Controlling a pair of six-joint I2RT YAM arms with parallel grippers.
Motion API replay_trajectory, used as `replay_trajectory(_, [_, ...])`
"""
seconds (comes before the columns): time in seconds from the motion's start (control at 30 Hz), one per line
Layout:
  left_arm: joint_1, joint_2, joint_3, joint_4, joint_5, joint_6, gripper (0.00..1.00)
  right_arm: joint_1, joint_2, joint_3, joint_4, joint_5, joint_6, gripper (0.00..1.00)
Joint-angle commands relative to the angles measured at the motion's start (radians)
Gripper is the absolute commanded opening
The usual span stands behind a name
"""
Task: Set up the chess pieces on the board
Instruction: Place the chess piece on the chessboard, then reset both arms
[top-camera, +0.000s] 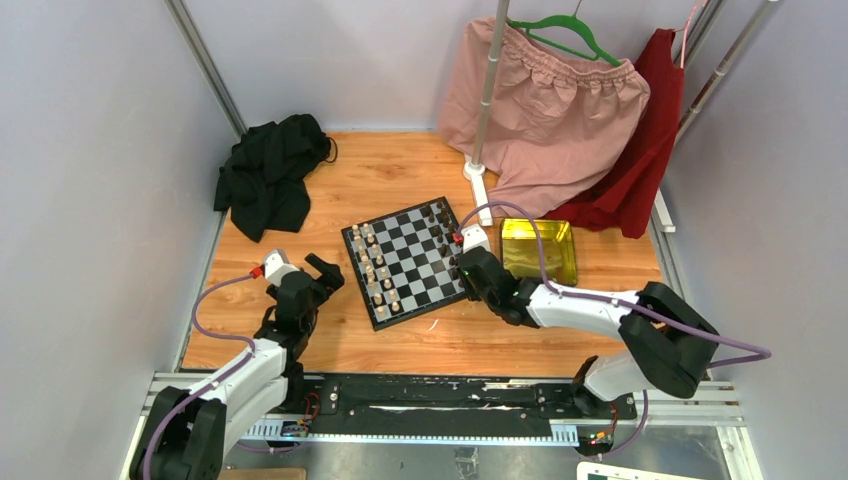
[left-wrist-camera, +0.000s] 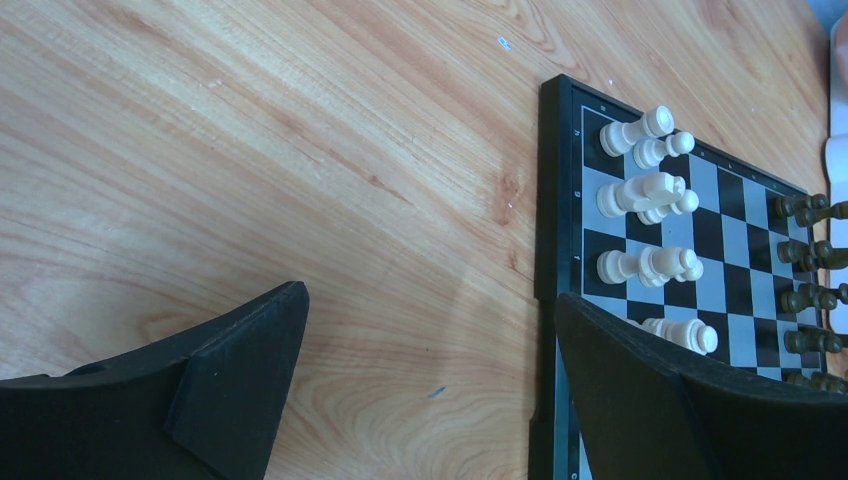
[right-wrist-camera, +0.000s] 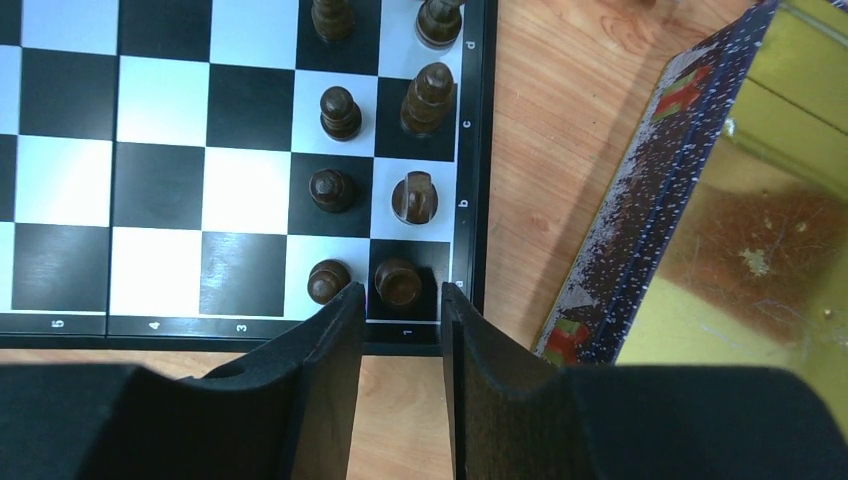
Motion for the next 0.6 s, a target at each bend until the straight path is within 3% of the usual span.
replay_trajectory(0.0, [0.003,-0.006,0.010,0.005,0.001,-0.001,1.00,0.024,-0.058,0.023,-0.040,0.048,-0.003,0.38])
replay_trajectory(0.57, [0.003,0.014,0.010,0.011,0.006,-0.001,1.00,0.024,-0.176,0.119,-0.121,0.282,-0.026,0.38])
